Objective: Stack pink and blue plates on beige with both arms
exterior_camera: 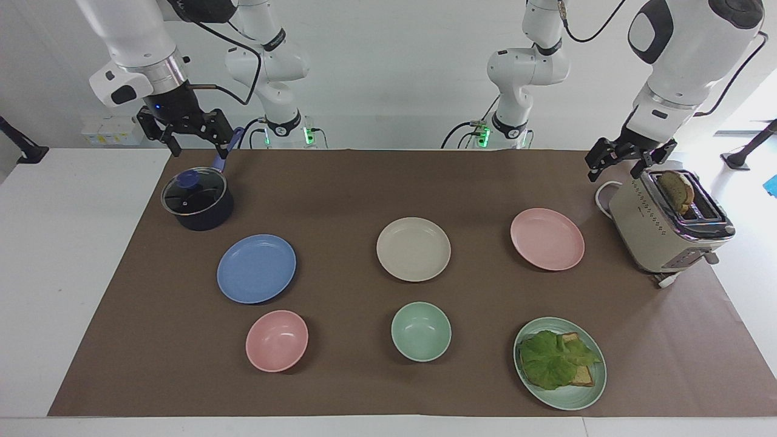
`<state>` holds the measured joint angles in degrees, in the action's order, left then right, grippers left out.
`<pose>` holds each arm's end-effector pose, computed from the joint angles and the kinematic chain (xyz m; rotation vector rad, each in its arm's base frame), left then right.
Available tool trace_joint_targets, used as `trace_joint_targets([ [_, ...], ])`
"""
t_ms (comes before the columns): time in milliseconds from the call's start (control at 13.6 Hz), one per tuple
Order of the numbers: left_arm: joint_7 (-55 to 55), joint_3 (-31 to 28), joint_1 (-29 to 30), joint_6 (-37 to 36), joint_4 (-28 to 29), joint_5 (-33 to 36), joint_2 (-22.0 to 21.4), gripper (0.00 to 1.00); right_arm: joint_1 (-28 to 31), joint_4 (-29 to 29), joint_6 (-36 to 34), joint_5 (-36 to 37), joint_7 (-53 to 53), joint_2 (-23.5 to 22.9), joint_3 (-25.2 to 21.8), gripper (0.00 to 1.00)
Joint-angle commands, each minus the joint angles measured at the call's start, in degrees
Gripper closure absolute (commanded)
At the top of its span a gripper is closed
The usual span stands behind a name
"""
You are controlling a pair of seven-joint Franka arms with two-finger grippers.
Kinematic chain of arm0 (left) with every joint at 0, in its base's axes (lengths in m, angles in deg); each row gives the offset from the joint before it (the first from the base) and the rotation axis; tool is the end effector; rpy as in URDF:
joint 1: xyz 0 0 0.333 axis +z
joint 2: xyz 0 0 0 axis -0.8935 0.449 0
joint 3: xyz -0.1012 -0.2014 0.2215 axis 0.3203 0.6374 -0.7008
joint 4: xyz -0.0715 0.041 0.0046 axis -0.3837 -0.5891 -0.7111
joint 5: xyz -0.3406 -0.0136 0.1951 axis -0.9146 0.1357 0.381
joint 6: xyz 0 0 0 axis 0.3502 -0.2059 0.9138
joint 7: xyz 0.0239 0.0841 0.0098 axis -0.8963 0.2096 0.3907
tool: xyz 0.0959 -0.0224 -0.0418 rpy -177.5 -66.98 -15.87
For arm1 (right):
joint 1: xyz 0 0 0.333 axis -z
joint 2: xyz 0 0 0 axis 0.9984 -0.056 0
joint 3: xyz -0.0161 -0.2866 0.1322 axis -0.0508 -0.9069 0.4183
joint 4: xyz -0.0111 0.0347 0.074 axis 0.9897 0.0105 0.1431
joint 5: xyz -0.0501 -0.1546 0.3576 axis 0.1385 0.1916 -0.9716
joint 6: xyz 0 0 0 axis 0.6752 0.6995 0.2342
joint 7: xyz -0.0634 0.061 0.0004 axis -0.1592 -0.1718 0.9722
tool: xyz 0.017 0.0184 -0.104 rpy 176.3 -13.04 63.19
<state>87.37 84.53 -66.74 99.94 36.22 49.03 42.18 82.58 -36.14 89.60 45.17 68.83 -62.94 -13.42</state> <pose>0.5427 -0.0220 0.5990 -3.1335 -0.0206 -0.0255 0.5384 -0.0027 0.6422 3.1366 -0.1260 0.0031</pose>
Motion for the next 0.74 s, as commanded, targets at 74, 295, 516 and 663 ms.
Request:
trace_joint_targets([
  [74, -0.87, 0.37, 0.61, 0.97, 1.71, 0.59, -1.34, 0.00, 0.17, 0.53, -0.59, -1.47, -0.47, -0.22, -0.21, 0.00],
  [295, -0.87, 0.37, 0.61, 0.97, 1.80, 0.59, -1.34, 0.00, 0.08, 0.53, -0.59, -1.47, -0.38, -0.22, -0.21, 0.00],
  [516, -0.87, 0.37, 0.78, 1.05, 2.32, 0.59, -1.60, 0.00, 0.08, 0.53, -0.59, -1.47, -0.38, -0.22, -0.21, 0.00],
  [663, -0.96, 0.37, 1.93, 2.28, 4.25, 0.59, -1.16, 0.00, 0.08, 0.53, -0.59, -1.47, -0.38, -0.22, -0.21, 0.00],
])
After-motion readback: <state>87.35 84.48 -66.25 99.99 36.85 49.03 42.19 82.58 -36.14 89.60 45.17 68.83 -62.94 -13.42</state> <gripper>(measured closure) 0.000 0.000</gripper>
